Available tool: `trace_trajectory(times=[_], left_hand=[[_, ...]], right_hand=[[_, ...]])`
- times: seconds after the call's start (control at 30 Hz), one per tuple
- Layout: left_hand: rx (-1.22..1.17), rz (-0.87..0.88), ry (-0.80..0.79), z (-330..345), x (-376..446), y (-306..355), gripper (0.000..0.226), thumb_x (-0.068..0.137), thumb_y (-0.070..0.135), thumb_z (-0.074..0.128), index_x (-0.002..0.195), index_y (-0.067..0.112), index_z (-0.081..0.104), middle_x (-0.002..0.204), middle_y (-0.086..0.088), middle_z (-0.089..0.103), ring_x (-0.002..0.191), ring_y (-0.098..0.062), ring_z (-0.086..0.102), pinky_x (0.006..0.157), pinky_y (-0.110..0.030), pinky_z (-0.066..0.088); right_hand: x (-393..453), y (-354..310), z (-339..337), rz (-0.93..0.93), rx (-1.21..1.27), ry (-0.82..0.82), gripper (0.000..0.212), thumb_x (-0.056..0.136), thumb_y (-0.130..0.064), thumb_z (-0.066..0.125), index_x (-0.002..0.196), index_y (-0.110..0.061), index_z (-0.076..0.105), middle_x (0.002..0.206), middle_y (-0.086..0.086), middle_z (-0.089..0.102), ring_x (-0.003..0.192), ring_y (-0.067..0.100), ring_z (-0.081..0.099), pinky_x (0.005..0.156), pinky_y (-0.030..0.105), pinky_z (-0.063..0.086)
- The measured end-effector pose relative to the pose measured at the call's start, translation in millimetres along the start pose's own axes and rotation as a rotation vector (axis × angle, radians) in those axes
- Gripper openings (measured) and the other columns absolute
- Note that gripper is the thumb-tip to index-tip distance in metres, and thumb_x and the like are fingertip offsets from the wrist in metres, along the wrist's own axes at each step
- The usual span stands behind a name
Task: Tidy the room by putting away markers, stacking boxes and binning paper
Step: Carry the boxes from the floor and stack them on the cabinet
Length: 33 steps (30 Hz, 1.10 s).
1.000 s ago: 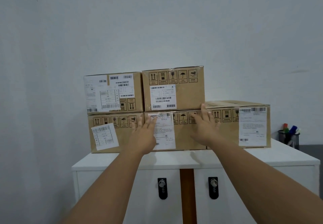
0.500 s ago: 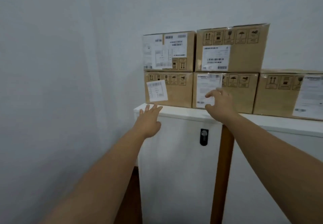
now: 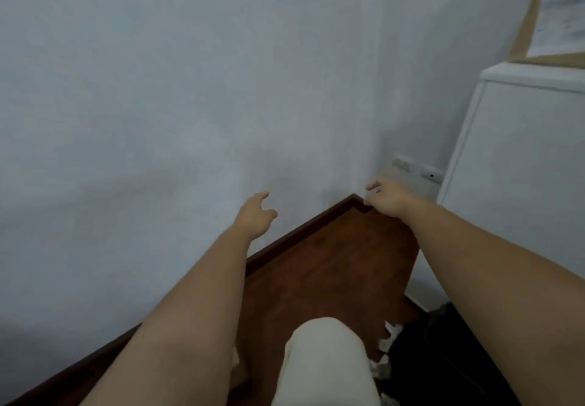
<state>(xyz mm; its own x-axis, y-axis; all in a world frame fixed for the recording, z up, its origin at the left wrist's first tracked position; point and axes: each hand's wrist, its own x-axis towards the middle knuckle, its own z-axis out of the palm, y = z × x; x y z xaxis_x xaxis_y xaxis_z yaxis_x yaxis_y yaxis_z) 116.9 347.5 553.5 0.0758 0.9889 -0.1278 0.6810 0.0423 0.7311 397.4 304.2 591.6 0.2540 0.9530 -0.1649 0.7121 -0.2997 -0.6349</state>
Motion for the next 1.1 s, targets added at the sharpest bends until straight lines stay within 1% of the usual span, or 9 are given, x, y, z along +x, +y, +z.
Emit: trace_trajectory(times=[0.13,0.37,0.47,0.57,0.67,0.77,0.87,0.97,1.1], left_hand=[[-0.037,-0.231,0.054,-33,-20,-121,0.061,0.095,0.022,0.057,0.151,0.018,0.033,0.156,-0.006,0.033,0.139,-0.026,0.038,0.111,-0.033,0.031],[-0.124,-0.564,0.050,-42,-61,-282,0.055,0.096,0.020,0.057,0.148,0.014,0.038,0.148,-0.009,0.045,0.128,-0.028,0.050,0.095,-0.034,0.044],[-0.166,-0.681,0.022,-24,-80,-337,0.053,0.096,0.020,0.055,0.147,0.016,0.040,0.143,-0.009,0.050,0.124,-0.027,0.050,0.086,-0.029,0.039],[-0.219,-0.843,0.013,3,-96,-395,0.052,0.095,0.015,0.055,0.145,0.015,0.041,0.141,-0.009,0.050,0.125,-0.028,0.050,0.091,-0.029,0.042],[-0.292,-0.918,0.002,26,-112,-430,0.054,0.092,0.015,0.057,0.144,0.014,0.042,0.145,-0.013,0.045,0.125,-0.028,0.050,0.102,-0.036,0.045],[-0.282,-0.992,0.066,33,-119,-461,0.054,0.093,0.020,0.054,0.145,0.017,0.041,0.151,-0.012,0.035,0.135,-0.030,0.040,0.110,-0.036,0.037],[-0.226,-1.051,0.172,38,-122,-493,0.057,0.095,0.028,0.051,0.149,0.016,0.037,0.153,-0.012,0.034,0.141,-0.029,0.032,0.114,-0.036,0.029],[-0.277,-1.125,0.210,45,-120,-516,0.067,0.093,0.034,0.057,0.152,0.016,0.030,0.156,-0.014,0.031,0.141,-0.032,0.035,0.114,-0.041,0.033],[-0.394,-1.165,0.229,57,-114,-533,0.074,0.092,0.033,0.059,0.154,0.015,0.024,0.157,-0.012,0.032,0.141,-0.031,0.035,0.115,-0.043,0.033]], right_hand=[[8,-43,110,0.006,-0.036,-0.214,0.046,0.086,-0.033,0.062,0.131,-0.027,0.055,0.140,0.012,0.042,0.131,0.034,0.035,0.109,0.040,0.036],[-1,-85,287,0.035,0.098,-0.469,0.041,0.076,-0.033,0.068,0.116,-0.028,0.058,0.130,0.005,0.055,0.119,0.026,0.052,0.103,0.039,0.045],[-22,-84,352,0.133,0.211,-0.536,0.047,0.083,-0.023,0.065,0.129,-0.019,0.054,0.130,0.008,0.054,0.117,0.026,0.054,0.101,0.038,0.046],[-37,-73,418,0.291,0.251,-0.643,0.056,0.089,-0.019,0.061,0.141,-0.014,0.043,0.140,0.011,0.048,0.128,0.028,0.046,0.101,0.036,0.041],[-47,-53,457,0.413,0.241,-0.674,0.059,0.092,-0.014,0.059,0.146,-0.010,0.037,0.146,0.013,0.043,0.132,0.027,0.043,0.098,0.030,0.038],[-44,-42,483,0.479,0.236,-0.671,0.062,0.091,-0.014,0.059,0.148,-0.009,0.035,0.148,0.014,0.042,0.131,0.029,0.044,0.102,0.032,0.039],[-39,-43,506,0.509,0.247,-0.678,0.063,0.091,-0.013,0.057,0.149,-0.010,0.033,0.147,0.011,0.043,0.130,0.027,0.045,0.098,0.029,0.038],[-37,-43,523,0.524,0.268,-0.704,0.059,0.094,-0.011,0.054,0.148,-0.008,0.033,0.137,0.005,0.049,0.121,0.024,0.048,0.092,0.028,0.038],[-37,-37,537,0.547,0.260,-0.755,0.065,0.097,-0.018,0.053,0.154,-0.014,0.021,0.153,0.008,0.034,0.136,0.026,0.037,0.105,0.030,0.032]])
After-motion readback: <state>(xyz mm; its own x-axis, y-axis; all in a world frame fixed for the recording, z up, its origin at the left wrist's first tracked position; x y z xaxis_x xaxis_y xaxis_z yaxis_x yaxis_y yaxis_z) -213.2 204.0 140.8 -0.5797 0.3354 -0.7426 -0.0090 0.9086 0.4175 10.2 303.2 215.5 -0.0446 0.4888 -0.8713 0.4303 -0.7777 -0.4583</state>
